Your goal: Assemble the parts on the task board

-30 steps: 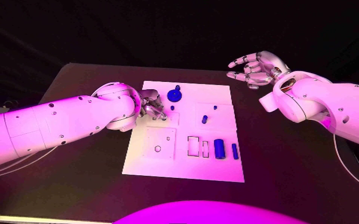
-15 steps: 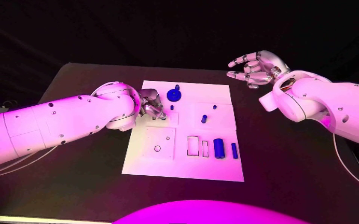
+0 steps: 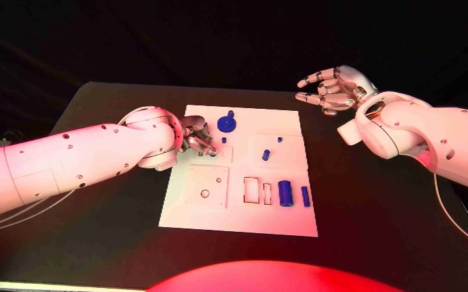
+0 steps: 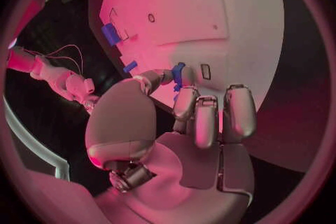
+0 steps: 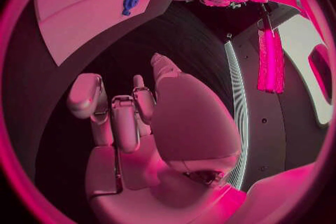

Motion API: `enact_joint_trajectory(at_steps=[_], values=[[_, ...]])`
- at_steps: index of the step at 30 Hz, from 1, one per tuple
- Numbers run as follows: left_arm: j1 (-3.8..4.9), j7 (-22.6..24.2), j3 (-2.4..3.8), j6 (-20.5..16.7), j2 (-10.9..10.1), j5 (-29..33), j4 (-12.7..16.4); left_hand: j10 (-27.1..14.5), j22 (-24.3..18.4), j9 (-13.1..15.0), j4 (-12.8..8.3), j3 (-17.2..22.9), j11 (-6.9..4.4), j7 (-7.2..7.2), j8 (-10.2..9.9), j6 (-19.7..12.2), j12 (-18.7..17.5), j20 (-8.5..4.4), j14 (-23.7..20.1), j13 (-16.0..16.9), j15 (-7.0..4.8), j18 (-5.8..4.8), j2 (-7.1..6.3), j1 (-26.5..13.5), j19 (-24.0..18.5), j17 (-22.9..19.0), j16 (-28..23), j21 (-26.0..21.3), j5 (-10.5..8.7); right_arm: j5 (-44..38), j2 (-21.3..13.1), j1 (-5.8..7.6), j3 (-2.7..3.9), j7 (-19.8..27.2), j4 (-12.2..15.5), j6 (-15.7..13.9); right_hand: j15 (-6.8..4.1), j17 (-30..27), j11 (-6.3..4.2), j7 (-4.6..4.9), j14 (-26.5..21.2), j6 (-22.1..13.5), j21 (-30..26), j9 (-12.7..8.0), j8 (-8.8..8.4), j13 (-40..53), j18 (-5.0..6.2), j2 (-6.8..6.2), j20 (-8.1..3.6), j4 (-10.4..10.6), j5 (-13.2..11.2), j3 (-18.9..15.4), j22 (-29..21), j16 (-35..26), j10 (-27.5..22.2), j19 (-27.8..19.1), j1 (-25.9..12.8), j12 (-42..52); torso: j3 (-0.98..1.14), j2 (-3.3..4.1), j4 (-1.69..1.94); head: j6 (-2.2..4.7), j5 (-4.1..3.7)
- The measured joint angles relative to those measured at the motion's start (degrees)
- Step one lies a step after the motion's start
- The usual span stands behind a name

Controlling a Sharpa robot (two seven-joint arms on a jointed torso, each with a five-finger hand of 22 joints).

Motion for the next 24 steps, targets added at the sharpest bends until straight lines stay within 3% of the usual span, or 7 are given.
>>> enact_joint_trajectory(at_steps=[7, 10, 24], values=[[-0.07, -0.07, -0.07, 0.08, 0.05, -0.05, -0.05, 0.10, 0.03, -0.46, 1.31, -1.72, -0.10, -0.94, 0.01, 1.14, 0.00, 0.00, -0.09, 0.31, -0.09, 0.00, -0.30, -0.30, 0.00, 0.03, 0.00, 0.00, -0.02, 0.00, -0.05, 0.00, 0.00, 0.00, 0.03, -0.02, 0.00, 0.00, 0.00, 0.00, 0.00, 0.00, 0.00, 0.00, 0.00, 0.00, 0.00, 0.00, 0.00, 0.00, 0.00, 0.00, 0.00, 0.00, 0.00, 0.00, 0.00, 0.00, 0.00, 0.00, 0.00, 0.01, -0.03], [-0.07, -0.10, -0.07, 0.08, 0.06, -0.06, -0.07, 0.11, 0.13, -0.70, 2.00, -2.72, -0.12, -1.14, 0.01, 1.34, 0.21, -0.21, -0.09, 0.48, -0.09, -0.91, -0.30, -0.30, 0.21, 0.05, 0.00, 0.00, -0.26, 0.00, -0.09, 0.00, 0.00, 0.00, 0.05, -0.04, 0.00, -0.01, 0.00, 0.00, 0.00, 0.00, 0.00, 0.00, 0.00, 0.00, 0.00, 0.00, 0.00, 0.00, 0.00, 0.00, 0.00, 0.00, 0.00, 0.00, 0.00, 0.00, 0.01, 0.00, 0.03, -0.03, -0.04], [-0.15, -0.27, -0.15, -0.14, 0.21, -0.11, -0.26, 0.29, 0.28, -1.28, 4.14, -5.16, -0.32, -1.35, 0.02, 1.55, 0.30, -0.21, -0.09, 0.93, -0.09, -0.90, -0.30, -0.29, 0.20, 0.04, 0.00, -0.22, -1.12, 0.00, -0.05, 0.00, 0.00, 0.01, 0.05, -0.09, 0.00, -0.01, 0.00, 0.00, 0.00, 0.00, 0.00, 0.00, 0.00, 0.01, 0.00, 0.00, 0.00, 0.00, 0.00, 0.00, 0.00, 0.00, 0.00, 0.00, 0.00, 0.00, -0.01, -0.04, 0.03, 0.10, -0.16]])
